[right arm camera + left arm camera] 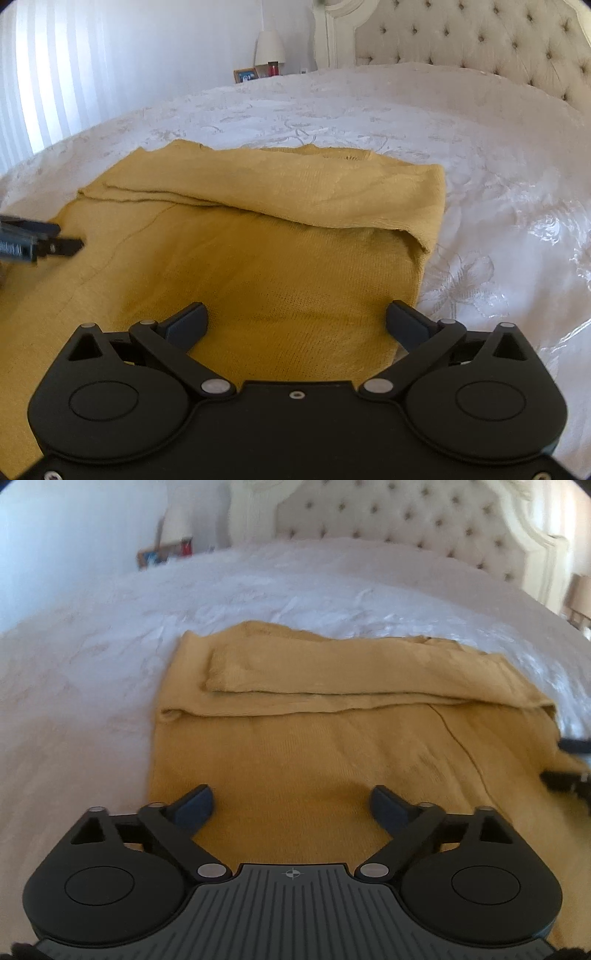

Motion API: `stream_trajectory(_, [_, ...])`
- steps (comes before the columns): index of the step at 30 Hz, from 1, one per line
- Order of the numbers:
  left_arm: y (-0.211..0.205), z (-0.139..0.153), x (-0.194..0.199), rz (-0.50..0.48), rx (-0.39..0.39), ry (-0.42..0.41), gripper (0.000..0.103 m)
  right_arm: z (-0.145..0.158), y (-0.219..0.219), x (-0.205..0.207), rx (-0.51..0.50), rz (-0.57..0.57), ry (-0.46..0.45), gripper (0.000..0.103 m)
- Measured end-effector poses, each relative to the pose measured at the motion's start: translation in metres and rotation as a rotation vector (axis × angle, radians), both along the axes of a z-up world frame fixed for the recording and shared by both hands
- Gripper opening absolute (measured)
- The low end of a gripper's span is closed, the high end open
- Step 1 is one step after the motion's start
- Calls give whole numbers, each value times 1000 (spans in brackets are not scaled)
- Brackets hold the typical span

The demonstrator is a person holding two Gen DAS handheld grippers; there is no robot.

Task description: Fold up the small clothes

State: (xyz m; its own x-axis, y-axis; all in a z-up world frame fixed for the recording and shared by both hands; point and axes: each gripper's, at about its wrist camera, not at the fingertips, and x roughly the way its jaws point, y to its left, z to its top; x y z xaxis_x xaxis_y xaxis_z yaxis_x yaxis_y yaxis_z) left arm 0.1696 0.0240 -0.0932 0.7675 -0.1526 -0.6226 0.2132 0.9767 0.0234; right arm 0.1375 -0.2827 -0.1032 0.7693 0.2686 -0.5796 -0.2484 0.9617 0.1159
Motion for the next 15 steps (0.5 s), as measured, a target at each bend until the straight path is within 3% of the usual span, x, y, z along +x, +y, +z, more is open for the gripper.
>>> stream_trajectory(3, [-6,-6,-6,11,33,-48,97,-1,0,1,1,0,-2,103])
stream_trajectory(15, [-9,-8,-8,30,52,-51,102,1,6,2,-45,-5,2,103])
